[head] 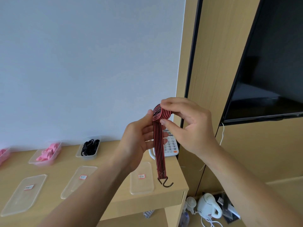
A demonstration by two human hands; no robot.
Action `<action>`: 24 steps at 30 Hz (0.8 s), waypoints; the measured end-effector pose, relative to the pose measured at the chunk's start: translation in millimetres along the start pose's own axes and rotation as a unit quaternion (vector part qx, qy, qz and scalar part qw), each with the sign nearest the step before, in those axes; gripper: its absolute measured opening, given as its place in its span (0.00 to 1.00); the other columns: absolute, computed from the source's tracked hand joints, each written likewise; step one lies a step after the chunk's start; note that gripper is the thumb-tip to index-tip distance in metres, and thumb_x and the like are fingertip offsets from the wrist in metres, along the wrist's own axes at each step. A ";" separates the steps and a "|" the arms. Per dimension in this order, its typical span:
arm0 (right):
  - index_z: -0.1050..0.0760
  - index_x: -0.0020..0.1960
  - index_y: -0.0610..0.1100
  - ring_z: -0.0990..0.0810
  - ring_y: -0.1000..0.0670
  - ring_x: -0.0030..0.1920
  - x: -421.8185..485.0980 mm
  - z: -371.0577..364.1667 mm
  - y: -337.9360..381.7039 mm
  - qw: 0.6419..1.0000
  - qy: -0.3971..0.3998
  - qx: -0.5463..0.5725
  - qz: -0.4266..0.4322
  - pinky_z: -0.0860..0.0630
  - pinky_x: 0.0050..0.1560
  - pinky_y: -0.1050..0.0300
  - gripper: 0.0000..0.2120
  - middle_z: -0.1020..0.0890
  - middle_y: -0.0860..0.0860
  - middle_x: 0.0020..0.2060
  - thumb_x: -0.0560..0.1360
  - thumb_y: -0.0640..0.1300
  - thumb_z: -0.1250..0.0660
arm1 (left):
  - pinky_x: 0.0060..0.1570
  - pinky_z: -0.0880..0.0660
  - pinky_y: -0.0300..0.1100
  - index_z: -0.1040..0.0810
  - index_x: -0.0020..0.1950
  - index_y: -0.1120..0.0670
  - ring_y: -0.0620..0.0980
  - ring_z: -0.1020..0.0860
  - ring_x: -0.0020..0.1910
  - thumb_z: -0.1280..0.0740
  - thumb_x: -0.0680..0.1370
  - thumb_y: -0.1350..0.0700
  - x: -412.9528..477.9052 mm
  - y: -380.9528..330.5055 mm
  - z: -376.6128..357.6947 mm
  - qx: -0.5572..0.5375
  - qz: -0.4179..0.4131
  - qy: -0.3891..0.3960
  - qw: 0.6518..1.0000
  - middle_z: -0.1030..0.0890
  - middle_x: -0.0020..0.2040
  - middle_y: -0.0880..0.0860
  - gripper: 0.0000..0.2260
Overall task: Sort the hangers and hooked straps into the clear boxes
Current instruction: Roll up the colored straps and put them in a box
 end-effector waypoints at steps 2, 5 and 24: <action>0.15 0.53 0.37 0.15 0.50 0.56 -2.6 -2.2 6.0 1.000 0.004 -0.016 0.022 0.18 0.57 0.50 0.14 0.15 0.45 0.54 0.68 0.28 0.22 | 0.43 0.16 0.46 0.10 0.45 0.52 0.52 0.15 0.40 0.33 0.82 0.42 1.7 -4.3 1.3 -0.010 -0.006 0.000 1.000 0.14 0.42 0.53 0.18; 0.14 0.49 0.37 0.14 0.48 0.53 -7.1 -7.5 10.8 0.999 0.016 -0.025 0.042 0.18 0.54 0.52 0.13 0.14 0.44 0.53 0.67 0.26 0.22 | 0.40 0.19 0.42 0.11 0.47 0.51 0.50 0.16 0.40 0.32 0.81 0.42 4.1 -10.8 1.4 -0.009 -0.014 0.016 1.000 0.16 0.43 0.52 0.15; 0.36 0.79 0.43 0.34 0.57 0.76 -21.8 -29.1 -30.4 0.930 0.185 0.171 -0.269 0.30 0.73 0.43 0.39 0.26 0.55 0.73 0.72 0.45 0.24 | 0.50 0.18 0.42 0.16 0.64 0.51 0.55 0.14 0.52 0.40 0.86 0.61 2.2 -21.0 -6.2 0.057 -0.118 0.050 0.990 0.14 0.58 0.60 0.15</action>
Point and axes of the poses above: each hand's wrist, its own x-axis towards the middle knuckle, its own z-axis out of the back of the hand, y = z × x, the point moved 6 cm from there along x, towards the middle knuckle
